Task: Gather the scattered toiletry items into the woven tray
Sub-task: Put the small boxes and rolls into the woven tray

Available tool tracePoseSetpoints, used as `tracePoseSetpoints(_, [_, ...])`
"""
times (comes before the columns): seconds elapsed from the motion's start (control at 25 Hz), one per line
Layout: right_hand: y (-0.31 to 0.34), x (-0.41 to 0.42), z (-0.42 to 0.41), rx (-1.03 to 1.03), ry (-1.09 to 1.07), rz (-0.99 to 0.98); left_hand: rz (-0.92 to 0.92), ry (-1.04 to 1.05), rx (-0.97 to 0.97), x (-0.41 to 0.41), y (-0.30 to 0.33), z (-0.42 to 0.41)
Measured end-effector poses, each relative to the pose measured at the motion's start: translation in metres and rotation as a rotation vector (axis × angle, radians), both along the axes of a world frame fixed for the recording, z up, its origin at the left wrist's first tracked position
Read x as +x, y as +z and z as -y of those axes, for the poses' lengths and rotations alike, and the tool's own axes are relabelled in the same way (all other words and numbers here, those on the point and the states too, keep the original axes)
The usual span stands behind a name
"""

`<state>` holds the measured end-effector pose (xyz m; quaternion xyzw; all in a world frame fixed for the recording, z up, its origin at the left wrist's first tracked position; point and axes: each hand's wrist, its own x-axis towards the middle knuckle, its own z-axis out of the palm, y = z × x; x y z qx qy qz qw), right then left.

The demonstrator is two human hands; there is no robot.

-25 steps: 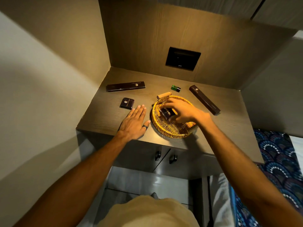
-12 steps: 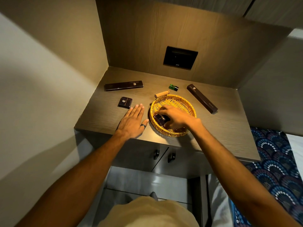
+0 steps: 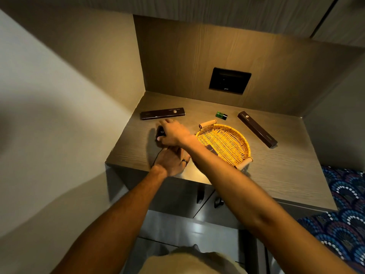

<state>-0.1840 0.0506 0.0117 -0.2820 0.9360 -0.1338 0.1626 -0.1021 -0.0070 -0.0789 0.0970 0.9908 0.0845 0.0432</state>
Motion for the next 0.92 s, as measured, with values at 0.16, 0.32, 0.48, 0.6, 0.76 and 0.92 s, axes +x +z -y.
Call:
tracePoseSetpoints(0.16, [-0.022, -0.006, 0.017, 0.049, -0.080, -0.036, 0.027, -0.015, -0.067, -0.003, -0.007, 0.003])
tracePoseSetpoints(0.32, [0.012, -0.022, -0.012, -0.138, -0.028, -0.104, -0.026, -0.032, -0.055, -0.011, -0.009, 0.003])
tracePoseSetpoints(0.48, [0.047, -0.025, -0.116, -0.294, 0.016, -0.095, -0.005, -0.032, -0.051, -0.015, -0.011, 0.004])
tracePoseSetpoints(0.6, [0.046, -0.013, -0.189, -0.120, 0.003, 0.001, 0.009, -0.024, -0.018, -0.018, -0.010, 0.005])
tracePoseSetpoints(0.76, [0.018, -0.009, -0.206, 0.066, -0.016, 0.075, 0.008, -0.023, -0.009, -0.018, -0.010, 0.005])
tracePoseSetpoints(0.92, [0.003, -0.009, -0.203, 0.077, 0.013, 0.033, 0.020, -0.026, 0.004, -0.017, -0.010, 0.004])
